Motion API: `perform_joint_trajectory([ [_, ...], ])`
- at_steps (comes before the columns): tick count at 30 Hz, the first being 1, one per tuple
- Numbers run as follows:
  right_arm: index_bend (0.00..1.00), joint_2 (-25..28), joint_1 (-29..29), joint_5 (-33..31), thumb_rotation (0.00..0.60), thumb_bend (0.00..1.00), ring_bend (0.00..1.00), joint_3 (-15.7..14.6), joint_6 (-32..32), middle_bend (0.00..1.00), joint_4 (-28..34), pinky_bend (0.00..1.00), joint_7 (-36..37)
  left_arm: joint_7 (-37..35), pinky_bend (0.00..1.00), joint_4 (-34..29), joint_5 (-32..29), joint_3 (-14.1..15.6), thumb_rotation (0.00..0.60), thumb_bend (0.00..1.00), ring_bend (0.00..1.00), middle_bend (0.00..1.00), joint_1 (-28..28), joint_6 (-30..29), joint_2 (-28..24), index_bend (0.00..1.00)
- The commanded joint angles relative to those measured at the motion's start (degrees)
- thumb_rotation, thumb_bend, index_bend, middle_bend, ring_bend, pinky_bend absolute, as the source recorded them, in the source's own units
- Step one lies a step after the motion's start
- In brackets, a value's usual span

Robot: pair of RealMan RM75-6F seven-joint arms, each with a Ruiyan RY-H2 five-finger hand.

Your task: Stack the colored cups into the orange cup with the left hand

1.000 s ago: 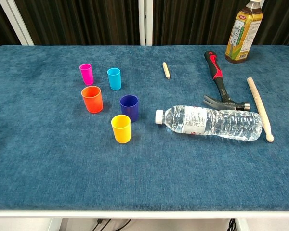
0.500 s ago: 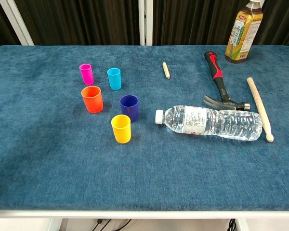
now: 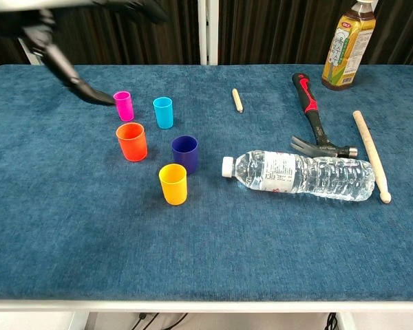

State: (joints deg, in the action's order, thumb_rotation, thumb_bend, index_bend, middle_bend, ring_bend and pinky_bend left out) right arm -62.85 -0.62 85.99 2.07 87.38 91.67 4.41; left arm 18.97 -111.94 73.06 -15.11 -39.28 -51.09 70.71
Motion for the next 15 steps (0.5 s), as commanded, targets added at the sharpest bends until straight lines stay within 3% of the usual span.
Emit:
perform_joint_trajectory([
  [1, 0.0, 0.1, -0.2, -0.1, 0.6, 0.09, 0.0, 0.0, 0.2, 0.0, -0.4, 0.0, 0.6, 2.7, 0.0, 3.7, -4.2, -0.2, 0.6, 0.16, 0.11, 0.1, -4.0, 3.1, 4.3, 0.12],
  [15, 0.0, 0.0, -0.4, 0.2, 0.6, 0.09, 0.0, -0.1, 0.1, 0.0, -2.1, 0.0, 3.0, 4.3, 0.0, 14.3, -13.4, 1.9, 0.6, 0.17, 0.16, 0.16, -10.9, 4.8, 13.8, 0.15],
])
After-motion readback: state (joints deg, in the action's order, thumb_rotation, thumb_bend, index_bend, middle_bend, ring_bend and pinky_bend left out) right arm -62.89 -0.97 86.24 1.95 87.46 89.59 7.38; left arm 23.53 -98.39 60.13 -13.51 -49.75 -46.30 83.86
